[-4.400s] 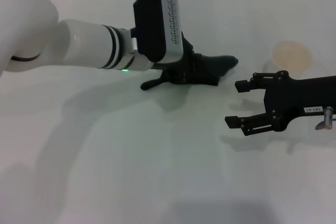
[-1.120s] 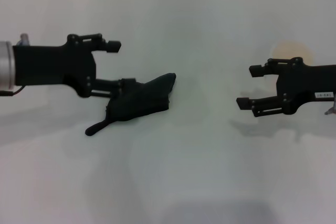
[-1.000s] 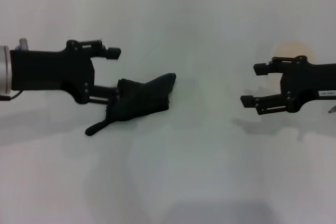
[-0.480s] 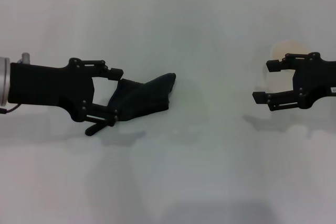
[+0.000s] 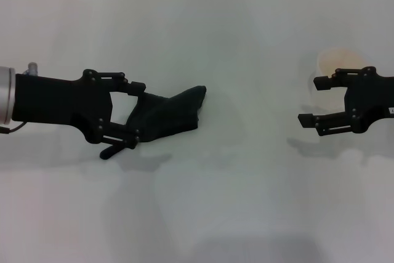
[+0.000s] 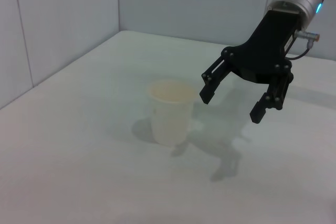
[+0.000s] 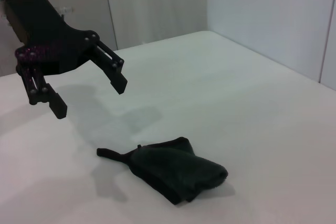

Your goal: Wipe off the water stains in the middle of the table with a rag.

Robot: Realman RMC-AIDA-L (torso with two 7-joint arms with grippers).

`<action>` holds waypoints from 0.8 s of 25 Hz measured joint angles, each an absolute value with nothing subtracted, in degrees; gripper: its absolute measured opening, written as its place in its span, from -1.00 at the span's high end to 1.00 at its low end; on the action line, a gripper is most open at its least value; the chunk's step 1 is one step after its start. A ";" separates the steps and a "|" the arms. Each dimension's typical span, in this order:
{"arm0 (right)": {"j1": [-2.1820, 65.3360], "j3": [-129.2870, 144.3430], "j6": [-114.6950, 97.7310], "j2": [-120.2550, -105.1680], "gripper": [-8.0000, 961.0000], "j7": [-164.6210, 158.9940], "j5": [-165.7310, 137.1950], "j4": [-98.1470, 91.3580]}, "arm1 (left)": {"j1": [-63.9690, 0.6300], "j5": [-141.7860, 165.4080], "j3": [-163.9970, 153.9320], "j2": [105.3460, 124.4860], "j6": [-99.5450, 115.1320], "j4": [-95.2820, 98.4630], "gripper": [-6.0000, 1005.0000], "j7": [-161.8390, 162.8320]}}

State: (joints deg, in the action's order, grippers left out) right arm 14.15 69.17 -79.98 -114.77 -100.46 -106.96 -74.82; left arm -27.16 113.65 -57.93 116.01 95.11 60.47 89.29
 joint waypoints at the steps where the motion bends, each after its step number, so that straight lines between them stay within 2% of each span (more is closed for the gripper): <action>1: 14.15 69.17 -79.98 -114.77 -0.79 -100.46 -106.96 -74.80 | -27.16 113.65 -57.95 116.04 95.12 60.47 -0.75 89.29; 20: 14.24 69.17 -79.92 -114.70 -0.79 -100.99 -106.96 -74.59 | -27.66 114.18 -57.92 116.28 94.83 60.01 -0.75 89.47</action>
State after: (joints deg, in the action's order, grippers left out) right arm 14.24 69.17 -79.92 -114.70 -100.99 -106.97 -74.59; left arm -27.66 114.18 -57.92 116.28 94.83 60.01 89.47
